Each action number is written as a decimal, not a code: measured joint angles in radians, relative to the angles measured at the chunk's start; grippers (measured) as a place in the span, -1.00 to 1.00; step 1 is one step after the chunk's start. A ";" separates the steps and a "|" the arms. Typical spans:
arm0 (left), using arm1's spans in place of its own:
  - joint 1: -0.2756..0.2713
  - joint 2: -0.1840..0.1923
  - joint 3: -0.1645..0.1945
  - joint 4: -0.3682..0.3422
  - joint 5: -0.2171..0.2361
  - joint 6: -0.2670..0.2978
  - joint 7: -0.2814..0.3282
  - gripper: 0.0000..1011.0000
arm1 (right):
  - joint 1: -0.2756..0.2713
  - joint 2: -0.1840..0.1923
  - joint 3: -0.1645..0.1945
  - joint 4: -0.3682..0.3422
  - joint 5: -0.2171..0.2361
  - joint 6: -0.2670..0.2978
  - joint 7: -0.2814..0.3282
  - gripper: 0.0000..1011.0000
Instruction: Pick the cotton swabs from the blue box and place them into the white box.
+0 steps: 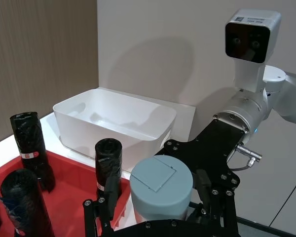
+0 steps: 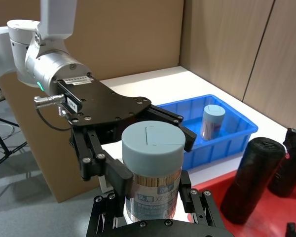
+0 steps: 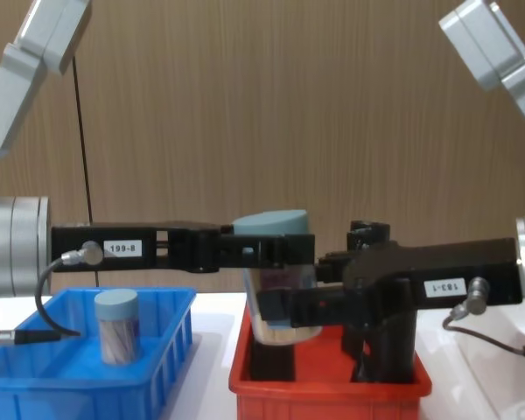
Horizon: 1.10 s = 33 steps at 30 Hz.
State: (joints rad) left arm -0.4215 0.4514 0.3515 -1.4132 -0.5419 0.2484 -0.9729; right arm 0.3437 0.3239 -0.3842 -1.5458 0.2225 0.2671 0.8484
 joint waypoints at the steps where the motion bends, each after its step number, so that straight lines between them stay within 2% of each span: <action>1: 0.000 0.000 0.000 0.000 0.000 0.000 0.000 0.99 | -0.001 0.001 0.000 0.000 0.001 -0.001 -0.002 0.27; 11: 0.000 0.000 0.000 0.000 0.000 0.000 0.000 0.99 | -0.011 0.029 0.020 0.010 0.023 -0.013 -0.048 0.27; 19: 0.000 0.000 0.000 0.000 0.000 0.000 0.000 0.99 | -0.024 0.068 0.053 0.022 0.057 -0.027 -0.103 0.27; 33: 0.000 0.000 0.000 0.000 0.000 0.000 0.000 0.99 | -0.062 0.169 0.141 0.008 0.136 -0.061 -0.193 0.27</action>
State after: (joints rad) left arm -0.4215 0.4514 0.3515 -1.4132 -0.5420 0.2484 -0.9730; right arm 0.2821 0.4932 -0.2434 -1.5375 0.3582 0.2062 0.6554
